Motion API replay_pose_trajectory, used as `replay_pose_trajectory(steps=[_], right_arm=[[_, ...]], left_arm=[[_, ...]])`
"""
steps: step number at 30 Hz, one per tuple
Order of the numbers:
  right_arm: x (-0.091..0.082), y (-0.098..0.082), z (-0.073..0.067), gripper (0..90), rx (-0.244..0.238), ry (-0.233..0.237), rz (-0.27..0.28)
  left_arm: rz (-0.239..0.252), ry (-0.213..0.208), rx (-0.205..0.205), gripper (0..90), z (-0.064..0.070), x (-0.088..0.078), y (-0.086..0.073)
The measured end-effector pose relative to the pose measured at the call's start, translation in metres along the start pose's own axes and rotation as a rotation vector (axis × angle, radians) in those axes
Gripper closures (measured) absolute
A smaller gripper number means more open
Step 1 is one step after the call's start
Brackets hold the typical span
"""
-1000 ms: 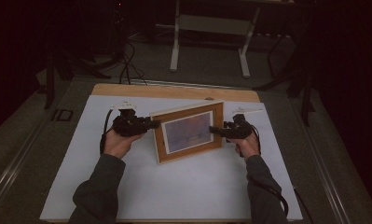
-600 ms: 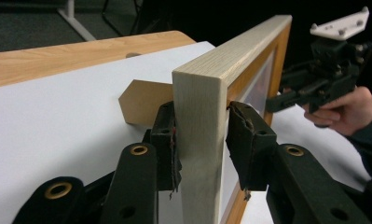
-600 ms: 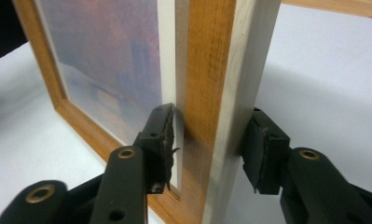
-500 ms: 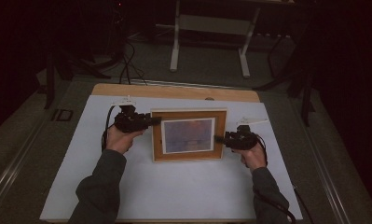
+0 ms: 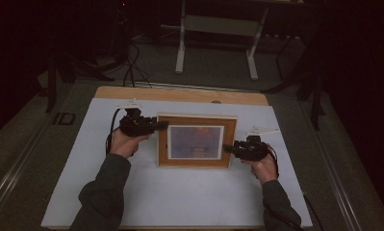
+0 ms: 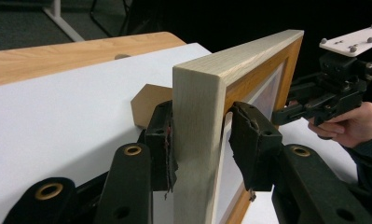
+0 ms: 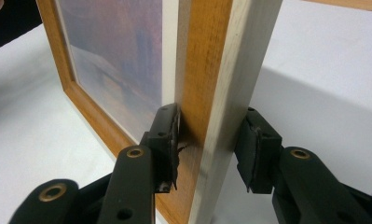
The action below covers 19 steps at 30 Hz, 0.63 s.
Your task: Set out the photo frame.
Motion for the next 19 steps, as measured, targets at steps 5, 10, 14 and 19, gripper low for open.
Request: replay_pose_trajectory(steps=[5,10,14,19], right_arm=[[0.0,0.001,0.0,59.2,-0.004,-0.013,0.004],[0.0,0.002,0.002,60.5,0.002,-0.005,0.007],[-0.002,0.001,0.003,50.7,0.009,-0.019,0.012],[-0.019,-0.007,0.003,35.4,0.041,-0.008,0.041]], left_arm=[[-0.06,0.008,-0.012,63.8,0.002,0.002,-0.002],[-0.069,0.009,-0.022,64.0,0.004,0.001,-0.001],[-0.05,0.019,-0.04,54.1,0.003,-0.002,-0.003],[-0.008,0.069,-0.034,44.7,0.009,-0.024,-0.009]])
Point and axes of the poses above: each handheld gripper's, and its own axes: x roughly forward along the jaws, y roughly out of its top, z roughly to its right, the point moved 1 cm from there along x, roughly forward along the jaws, and after that the axes turned 14 degrees about x, right-handed, at the moved point
